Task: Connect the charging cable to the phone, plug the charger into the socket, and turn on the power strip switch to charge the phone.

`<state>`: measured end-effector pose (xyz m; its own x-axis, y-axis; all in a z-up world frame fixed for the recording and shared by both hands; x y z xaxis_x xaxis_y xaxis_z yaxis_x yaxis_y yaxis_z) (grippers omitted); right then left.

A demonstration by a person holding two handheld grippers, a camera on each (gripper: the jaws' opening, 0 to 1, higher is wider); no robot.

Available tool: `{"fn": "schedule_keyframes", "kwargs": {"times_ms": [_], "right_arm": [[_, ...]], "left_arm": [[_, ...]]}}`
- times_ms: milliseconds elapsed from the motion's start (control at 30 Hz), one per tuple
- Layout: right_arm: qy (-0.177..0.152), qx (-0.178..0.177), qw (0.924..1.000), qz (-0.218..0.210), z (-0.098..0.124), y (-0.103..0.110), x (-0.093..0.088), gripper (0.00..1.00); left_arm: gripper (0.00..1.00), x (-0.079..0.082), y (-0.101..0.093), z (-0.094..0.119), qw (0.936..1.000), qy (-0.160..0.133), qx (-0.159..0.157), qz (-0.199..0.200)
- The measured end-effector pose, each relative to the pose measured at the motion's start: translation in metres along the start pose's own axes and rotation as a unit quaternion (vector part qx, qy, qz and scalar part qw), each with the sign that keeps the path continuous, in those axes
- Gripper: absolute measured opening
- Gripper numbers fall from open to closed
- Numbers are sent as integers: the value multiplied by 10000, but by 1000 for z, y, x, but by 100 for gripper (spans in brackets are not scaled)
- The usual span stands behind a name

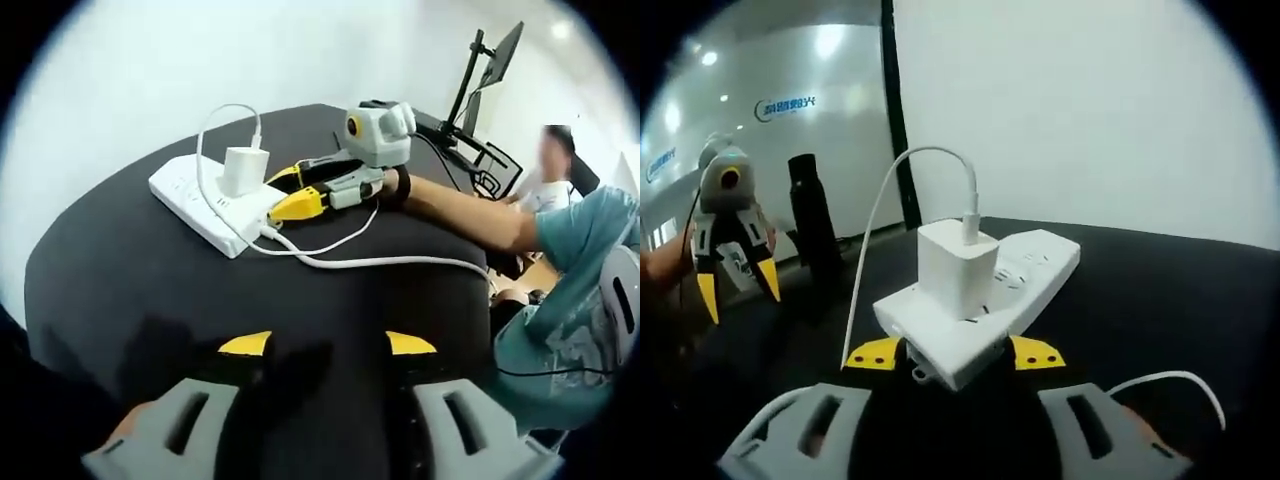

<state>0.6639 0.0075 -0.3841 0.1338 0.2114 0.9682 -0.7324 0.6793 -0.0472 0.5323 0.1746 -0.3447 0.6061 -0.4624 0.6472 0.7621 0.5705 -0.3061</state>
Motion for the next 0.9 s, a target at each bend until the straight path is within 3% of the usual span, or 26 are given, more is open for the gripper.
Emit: {"fn": "schedule_keyframes", "kwargs": {"times_ms": [133, 200, 333, 433, 533, 633, 800, 900], "right_arm": [[17, 1, 10000, 58, 1, 1, 1, 40], [-18, 36, 10000, 68, 8, 5, 6, 47], [-131, 57, 9997, 184, 33, 8, 20, 53], [-89, 133, 9995, 278, 59, 5, 31, 63], [-28, 282, 9990, 354, 95, 4, 42, 80], [57, 293, 9983, 508, 130, 1, 48, 91], [10, 186, 9983, 555, 202, -1, 58, 93], [-17, -165, 9978, 646, 248, -14, 60, 93]], "left_arm": [[37, 0, -2, 1, 10000, -33, -2, 27], [38, -1, -5, 4, 10000, -23, 38, 5], [41, 6, -15, 11, 9999, -111, 62, -6], [49, 13, -25, 14, 9998, -149, 130, -77], [71, 28, -40, 15, 9988, -447, 179, -52], [79, 34, -55, 15, 9984, -511, 203, -116], [91, 36, -73, 11, 9982, -493, 287, -207], [95, 36, -79, 9, 9975, -563, 346, -254]]}}
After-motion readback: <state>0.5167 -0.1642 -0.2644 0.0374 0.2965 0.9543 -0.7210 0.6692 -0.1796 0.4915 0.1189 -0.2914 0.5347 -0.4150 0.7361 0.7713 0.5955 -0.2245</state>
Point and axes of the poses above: the point that each gripper's makers call its tool centre point, and the gripper's own axes: z roughly backward along the fingers, y roughly to its left, x roughly out of its top, the point moved 4 cm from there along z, roughly backward along the fingers, and after that the axes turned 11 degrees about z, right-handed, at the moved point
